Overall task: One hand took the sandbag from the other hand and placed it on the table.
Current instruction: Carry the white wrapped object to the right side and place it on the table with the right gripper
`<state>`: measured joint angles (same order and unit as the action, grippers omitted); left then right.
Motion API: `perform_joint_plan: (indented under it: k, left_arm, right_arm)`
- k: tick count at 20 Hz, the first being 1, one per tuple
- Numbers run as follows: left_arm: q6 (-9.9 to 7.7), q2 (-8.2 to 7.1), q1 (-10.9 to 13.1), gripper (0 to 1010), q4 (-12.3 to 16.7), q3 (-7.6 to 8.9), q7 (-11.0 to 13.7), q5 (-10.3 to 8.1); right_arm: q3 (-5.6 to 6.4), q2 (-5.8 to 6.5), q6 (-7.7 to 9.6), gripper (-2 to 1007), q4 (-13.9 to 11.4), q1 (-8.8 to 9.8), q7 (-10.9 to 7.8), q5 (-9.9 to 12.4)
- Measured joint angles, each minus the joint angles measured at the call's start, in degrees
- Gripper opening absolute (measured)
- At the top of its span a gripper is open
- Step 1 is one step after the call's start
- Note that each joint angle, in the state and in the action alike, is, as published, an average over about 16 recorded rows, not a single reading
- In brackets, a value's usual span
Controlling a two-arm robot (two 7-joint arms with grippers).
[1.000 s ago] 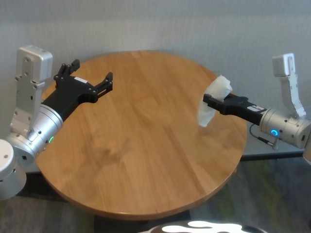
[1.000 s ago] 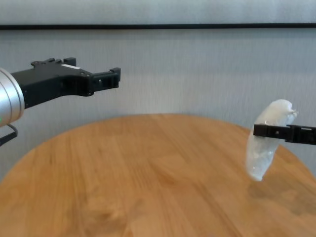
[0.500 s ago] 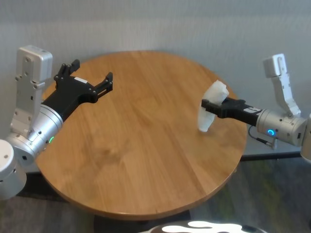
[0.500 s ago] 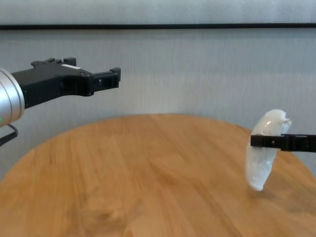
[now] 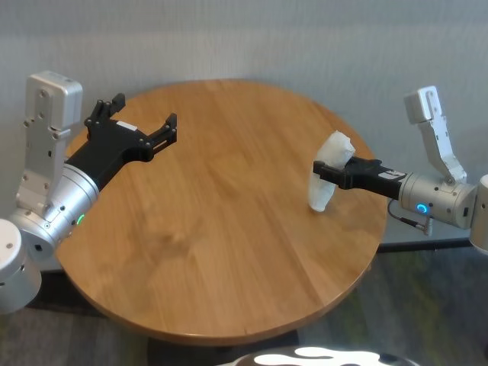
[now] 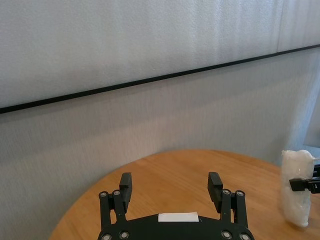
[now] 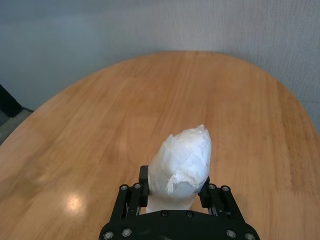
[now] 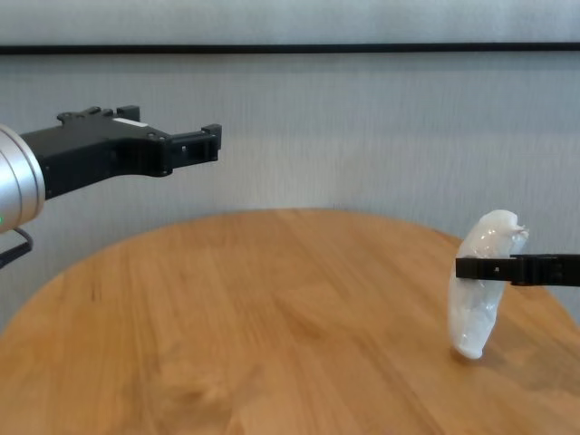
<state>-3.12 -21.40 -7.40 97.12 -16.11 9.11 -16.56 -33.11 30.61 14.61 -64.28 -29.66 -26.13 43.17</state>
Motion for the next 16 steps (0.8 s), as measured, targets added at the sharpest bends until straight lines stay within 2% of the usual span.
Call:
perform_joint_plan:
  k: [7,16]
  left_arm:
    - [0.0,0.0,0.0,1000,0.0,0.0,0.0,0.0]
    - [0.0,0.0,0.0,1000,0.0,0.0,0.0,0.0]
  right_arm:
    - [0.18,0.01,-0.26,621,-0.22,0.2,0.09,0.31]
    - [0.32,0.03,-0.47,852,-0.4,0.36,0.17,0.55]
